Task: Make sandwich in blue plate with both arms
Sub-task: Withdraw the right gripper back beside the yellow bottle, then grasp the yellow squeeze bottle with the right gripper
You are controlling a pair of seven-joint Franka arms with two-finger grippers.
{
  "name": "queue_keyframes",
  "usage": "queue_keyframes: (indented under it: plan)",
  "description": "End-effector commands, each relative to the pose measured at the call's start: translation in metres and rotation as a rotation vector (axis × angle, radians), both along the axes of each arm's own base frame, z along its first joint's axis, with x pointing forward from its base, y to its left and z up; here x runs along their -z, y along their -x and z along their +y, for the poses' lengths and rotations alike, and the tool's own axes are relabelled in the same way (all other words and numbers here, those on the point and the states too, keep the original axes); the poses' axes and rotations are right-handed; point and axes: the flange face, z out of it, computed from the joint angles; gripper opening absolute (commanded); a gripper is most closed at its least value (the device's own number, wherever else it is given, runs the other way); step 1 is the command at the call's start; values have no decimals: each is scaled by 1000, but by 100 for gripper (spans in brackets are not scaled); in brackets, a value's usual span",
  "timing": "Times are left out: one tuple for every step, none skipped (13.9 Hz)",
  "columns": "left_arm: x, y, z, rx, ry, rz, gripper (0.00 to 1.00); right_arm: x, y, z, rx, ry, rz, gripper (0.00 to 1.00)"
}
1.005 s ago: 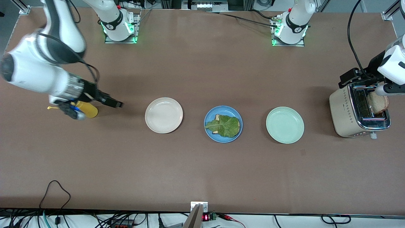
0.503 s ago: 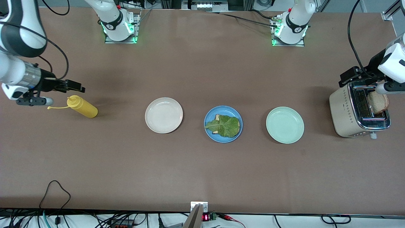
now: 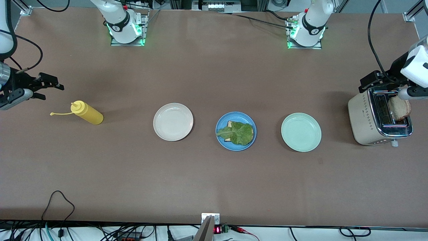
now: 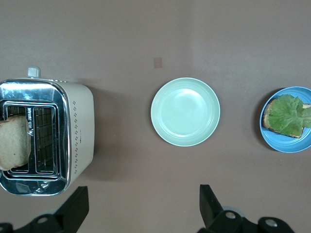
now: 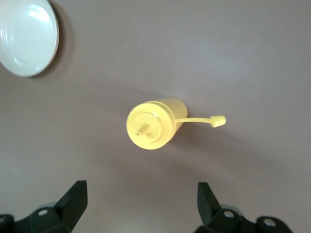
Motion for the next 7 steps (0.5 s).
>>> queue_keyframes:
  plan:
    - [-8,3,0,11,-4,-16,100,17,5,-17,-189,1,-72,100]
    - [-8,3,-2,14,-4,-16,100,24,5,-25,-238,0,-94,100]
    - [-8,3,-3,15,-4,-16,100,31,6,-36,-263,-3,-110,100]
    - [-8,3,-4,17,-4,-16,100,38,5,-42,-286,-7,-127,100]
    - [-8,2,-5,19,-4,-18,100,45,3,-48,-313,-7,-145,100]
    - [-9,2,-5,19,-4,-19,100,52,1,-52,-330,-13,-161,100]
    - [-9,2,-5,19,-4,-19,100,60,1,-56,-329,-36,-175,100]
